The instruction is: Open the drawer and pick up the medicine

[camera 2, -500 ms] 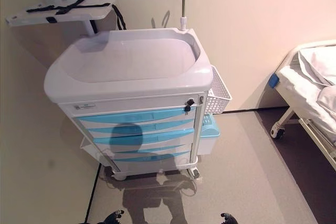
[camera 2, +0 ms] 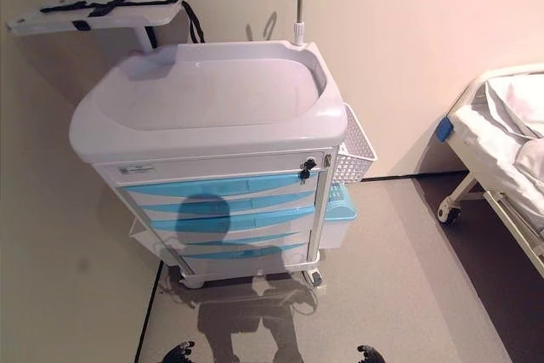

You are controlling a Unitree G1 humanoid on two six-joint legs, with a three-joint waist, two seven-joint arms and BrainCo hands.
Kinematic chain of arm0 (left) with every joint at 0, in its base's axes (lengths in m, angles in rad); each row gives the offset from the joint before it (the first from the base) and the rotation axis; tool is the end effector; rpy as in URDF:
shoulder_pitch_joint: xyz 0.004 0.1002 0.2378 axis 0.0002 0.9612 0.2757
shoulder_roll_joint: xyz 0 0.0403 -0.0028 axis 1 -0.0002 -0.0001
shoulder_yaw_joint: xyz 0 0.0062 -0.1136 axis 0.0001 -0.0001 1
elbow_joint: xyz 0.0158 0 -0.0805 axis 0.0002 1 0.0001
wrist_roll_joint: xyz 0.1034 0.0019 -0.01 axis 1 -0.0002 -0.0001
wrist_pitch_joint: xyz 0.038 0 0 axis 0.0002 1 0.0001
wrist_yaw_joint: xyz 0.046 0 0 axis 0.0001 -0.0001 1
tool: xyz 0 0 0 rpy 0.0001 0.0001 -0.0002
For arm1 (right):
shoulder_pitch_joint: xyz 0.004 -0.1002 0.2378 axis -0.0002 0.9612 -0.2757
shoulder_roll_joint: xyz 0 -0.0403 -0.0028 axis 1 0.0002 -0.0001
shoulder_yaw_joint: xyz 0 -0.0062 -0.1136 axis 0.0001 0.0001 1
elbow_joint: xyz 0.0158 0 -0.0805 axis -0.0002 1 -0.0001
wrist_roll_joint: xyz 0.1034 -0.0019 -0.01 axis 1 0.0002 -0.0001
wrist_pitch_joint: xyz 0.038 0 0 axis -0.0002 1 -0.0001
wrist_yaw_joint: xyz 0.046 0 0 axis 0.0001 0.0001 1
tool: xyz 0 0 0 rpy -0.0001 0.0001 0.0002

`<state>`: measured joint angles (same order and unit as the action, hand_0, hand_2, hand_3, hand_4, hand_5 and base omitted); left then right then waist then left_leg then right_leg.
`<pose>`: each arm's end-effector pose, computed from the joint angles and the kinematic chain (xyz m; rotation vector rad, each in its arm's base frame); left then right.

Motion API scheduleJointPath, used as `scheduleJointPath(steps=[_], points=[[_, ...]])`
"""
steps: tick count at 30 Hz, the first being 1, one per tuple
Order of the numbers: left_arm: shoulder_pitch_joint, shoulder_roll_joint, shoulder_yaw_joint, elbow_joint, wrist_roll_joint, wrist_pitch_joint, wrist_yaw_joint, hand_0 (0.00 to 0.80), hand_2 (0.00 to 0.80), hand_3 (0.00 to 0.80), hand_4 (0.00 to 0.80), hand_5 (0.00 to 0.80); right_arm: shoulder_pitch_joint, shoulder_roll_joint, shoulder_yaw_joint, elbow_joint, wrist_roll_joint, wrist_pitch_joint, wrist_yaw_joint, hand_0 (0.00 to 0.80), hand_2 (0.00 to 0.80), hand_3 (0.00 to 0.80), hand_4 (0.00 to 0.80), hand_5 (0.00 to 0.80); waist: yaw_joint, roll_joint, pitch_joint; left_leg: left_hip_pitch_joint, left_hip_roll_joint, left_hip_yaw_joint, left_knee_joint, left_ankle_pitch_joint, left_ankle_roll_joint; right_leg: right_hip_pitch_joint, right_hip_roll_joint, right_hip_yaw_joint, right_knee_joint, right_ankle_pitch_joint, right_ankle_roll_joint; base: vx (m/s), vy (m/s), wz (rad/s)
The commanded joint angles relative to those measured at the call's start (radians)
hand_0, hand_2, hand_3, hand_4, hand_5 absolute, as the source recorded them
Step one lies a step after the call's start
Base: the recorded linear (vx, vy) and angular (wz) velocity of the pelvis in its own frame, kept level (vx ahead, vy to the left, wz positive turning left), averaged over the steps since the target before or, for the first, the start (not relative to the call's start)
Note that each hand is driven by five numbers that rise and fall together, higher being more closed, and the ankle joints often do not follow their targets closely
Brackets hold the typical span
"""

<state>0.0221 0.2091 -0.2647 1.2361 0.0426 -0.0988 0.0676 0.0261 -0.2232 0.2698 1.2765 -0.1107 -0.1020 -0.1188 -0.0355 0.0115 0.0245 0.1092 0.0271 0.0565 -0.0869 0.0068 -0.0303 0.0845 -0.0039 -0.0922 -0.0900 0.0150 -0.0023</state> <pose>0.0656 0.2075 -0.1332 0.4059 1.1615 -0.0852 0.0569 -0.2144 -0.1341 -0.5097 1.1873 0.0812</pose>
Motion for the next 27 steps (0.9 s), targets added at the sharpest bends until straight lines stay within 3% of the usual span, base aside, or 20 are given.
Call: scheduleJointPath(steps=[1,7,9,13,16,22,27], points=[[-0.057,-0.043,0.019,-0.009,-0.078,-0.044,-0.001,0.000,0.000,0.000,0.000,0.000,-0.036,-0.006,0.018,0.024,-0.007,-0.018,-0.011,0.000,0.000,0.000,0.000,0.000,0.017,-0.043,-0.007,-0.027,-0.067,0.011,0.000,-0.020,0.037,-0.034,-0.044,-0.020,0.054,0.024,0.090,0.000,0.000,0.00],[-0.075,-0.037,0.029,-0.211,-0.216,-0.077,0.017,0.000,0.000,0.000,0.000,0.000,-0.043,-0.021,0.035,-0.007,-0.012,-0.025,-0.013,0.000,0.000,0.000,0.000,0.000,0.013,-0.041,0.027,-0.047,-0.073,0.010,0.007,-0.016,0.052,-0.086,-0.051,-0.006,0.127,0.002,0.081,-0.013,0.031,0.00],[-0.090,-0.026,0.002,-0.349,-0.291,-0.097,0.003,0.000,0.000,0.000,0.000,0.000,-0.059,-0.037,0.055,-0.035,-0.017,-0.024,-0.015,0.000,0.000,0.000,0.000,0.000,0.010,-0.040,0.068,-0.095,-0.078,0.007,0.033,-0.012,0.058,-0.140,-0.054,-0.004,0.166,-0.004,0.079,-0.135,0.057,-0.04],[-0.104,-0.012,-0.025,-0.460,-0.339,-0.101,-0.003,0.000,0.000,0.000,0.000,0.000,-0.079,-0.051,0.065,-0.054,-0.013,-0.023,-0.018,0.000,0.000,0.000,0.000,0.000,0.010,-0.040,0.100,-0.152,-0.083,0.006,0.077,-0.017,0.065,-0.195,-0.058,-0.001,0.201,-0.004,0.076,-0.156,0.045,-0.04],[-0.140,-0.004,-0.069,-0.594,-0.465,-0.098,-0.042,0.000,0.000,0.000,0.000,0.000,-0.116,-0.071,0.078,-0.071,-0.005,-0.016,-0.022,0.000,0.000,0.000,0.000,0.000,0.009,-0.042,0.149,-0.260,-0.091,0.004,0.138,-0.017,0.074,-0.288,-0.067,0.002,0.237,0.008,0.075,-0.192,0.055,-0.02],[-0.227,-0.001,-0.106,-0.722,-0.594,-0.106,-0.051,0.000,0.000,0.000,0.000,0.000,-0.155,-0.079,0.089,-0.086,0.017,-0.006,-0.033,0.000,0.000,0.000,0.000,0.000,0.001,-0.049,0.189,-0.391,-0.095,0.008,0.201,-0.016,0.080,-0.405,-0.079,0.016,0.274,0.025,0.074,-0.123,0.049,0.02],[-0.291,-0.022,-0.088,-0.793,-0.729,-0.125,-0.051,0.000,0.000,0.000,0.000,0.000,-0.174,-0.088,0.086,-0.089,0.023,-0.005,-0.048,0.000,0.000,0.000,0.000,0.000,-0.001,-0.058,0.207,-0.475,-0.095,0.020,0.239,-0.020,0.083,-0.492,-0.076,0.034,0.301,0.030,0.071,-0.073,0.035,-0.04]])
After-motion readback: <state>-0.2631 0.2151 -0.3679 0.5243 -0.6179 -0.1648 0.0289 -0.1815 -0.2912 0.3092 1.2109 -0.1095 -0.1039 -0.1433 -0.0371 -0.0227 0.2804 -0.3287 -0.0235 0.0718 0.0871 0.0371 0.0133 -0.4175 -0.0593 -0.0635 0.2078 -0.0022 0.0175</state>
